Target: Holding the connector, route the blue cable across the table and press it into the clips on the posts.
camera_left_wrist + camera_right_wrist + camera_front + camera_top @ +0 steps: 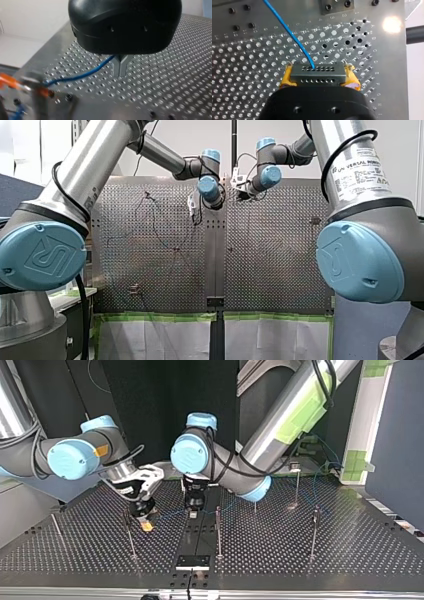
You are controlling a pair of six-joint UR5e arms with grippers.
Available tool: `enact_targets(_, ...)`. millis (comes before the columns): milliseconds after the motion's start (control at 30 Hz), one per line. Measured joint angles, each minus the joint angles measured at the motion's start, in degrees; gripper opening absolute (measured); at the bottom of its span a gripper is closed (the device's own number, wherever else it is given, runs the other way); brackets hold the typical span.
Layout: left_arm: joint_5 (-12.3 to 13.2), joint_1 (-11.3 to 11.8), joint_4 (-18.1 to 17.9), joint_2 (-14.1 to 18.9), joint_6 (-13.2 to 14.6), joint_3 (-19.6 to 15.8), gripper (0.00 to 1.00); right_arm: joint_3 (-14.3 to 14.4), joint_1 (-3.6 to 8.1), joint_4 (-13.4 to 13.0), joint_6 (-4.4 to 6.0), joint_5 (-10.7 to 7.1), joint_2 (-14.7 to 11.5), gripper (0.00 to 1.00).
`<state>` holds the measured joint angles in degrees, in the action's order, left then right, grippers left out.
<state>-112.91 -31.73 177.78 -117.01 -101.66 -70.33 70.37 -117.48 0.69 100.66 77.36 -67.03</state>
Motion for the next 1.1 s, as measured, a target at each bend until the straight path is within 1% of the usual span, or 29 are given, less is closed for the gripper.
enact_targets(133, -0.86, -0.07, -0.07, 0.02, -0.54, -0.55, 0.0, 0.8, -0.06, 0.03, 0.06, -0.01, 0.0, 0.0)
enact_targets(267, -2.05, -0.59, -0.27, 0.18, -0.82, -1.78, 0.0, 2.28, 0.01, 0.02, -0.02, 0.08, 0.0, 0.0)
enact_targets(433, -2.74, -0.96, -2.3, 0.19, -0.99, -4.16, 0.0, 4.53, 0.21, -0.05, -0.34, 0.26, 0.0, 0.0)
enact_targets(533, -2.85, -1.07, -3.87, 0.22, -1.21, -5.76, 0.0, 5.94, 0.3, -0.09, -0.77, 0.43, 0.0, 0.0)
enact_targets(567, -2.87, -1.11, -4.35, 0.22, -1.25, -6.27, 0.0, 6.49, 0.34, -0.12, -1.09, 0.57, 0.0, 0.0)
enact_targets(667, -2.76, -1.24, -5.67, 0.19, -1.32, -7.85, 0.0, 7.89, 0.5, -0.41, -1.87, 0.83, 0.0, 0.0)
enact_targets(767, -2.5, -1.43, -6.92, 0.19, -1.34, -9.25, 0.0, 9.4, 0.72, -1.33, -2.24, 0.93, 0.0, 0.0)
enact_targets(933, -1.43, -1.63, -9.42, 0.18, -1.38, -11.78, 0.0, 12.12, 0.94, -2.33, -2.53, 0.98, 0.0, 0.0)
enact_targets(1100, -0.45, -1.34, -12.15, 0.1, -1.43, -14.54, 0.0, 14.72, 0.94, -3.72, -2.77, 1.03, 0.05, 0.0)
